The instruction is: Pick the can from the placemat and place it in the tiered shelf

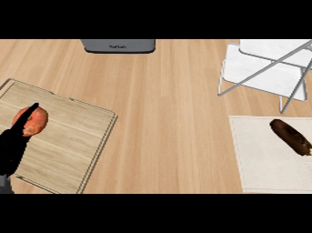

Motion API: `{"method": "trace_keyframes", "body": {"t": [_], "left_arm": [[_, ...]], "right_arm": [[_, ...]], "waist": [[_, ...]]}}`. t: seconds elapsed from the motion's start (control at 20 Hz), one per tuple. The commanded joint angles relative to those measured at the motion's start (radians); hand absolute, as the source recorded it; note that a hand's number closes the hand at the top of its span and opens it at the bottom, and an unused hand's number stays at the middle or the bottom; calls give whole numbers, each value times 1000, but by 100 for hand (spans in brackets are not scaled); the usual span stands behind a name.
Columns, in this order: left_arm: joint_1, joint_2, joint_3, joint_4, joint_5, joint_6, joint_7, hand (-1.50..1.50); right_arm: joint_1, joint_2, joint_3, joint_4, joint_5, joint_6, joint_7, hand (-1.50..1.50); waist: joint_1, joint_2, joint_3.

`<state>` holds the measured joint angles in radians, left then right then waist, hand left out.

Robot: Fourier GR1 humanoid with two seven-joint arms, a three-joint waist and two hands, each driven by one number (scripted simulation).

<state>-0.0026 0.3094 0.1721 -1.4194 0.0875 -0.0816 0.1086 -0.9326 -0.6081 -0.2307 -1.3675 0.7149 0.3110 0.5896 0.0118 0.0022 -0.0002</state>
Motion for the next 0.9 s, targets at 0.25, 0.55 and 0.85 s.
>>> {"method": "trace_keyframes", "body": {"t": [0.25,0.55,0.85], "left_arm": [[36,-46,-16,-16,-28,18,-25,0],[-34,-8,7,35,-32,-1,-3,0],[-46,-1,19,-33,-14,-1,76,0]], "right_arm": [[2,9,-34,258,66,-179,-78,-150],[-63,-65,-33,424,76,-192,-242,-150],[-71,-29,-112,400,-28,-209,-247,-150]], "waist": [[2,1,0],[3,3,0],[-3,-1,1]]}}
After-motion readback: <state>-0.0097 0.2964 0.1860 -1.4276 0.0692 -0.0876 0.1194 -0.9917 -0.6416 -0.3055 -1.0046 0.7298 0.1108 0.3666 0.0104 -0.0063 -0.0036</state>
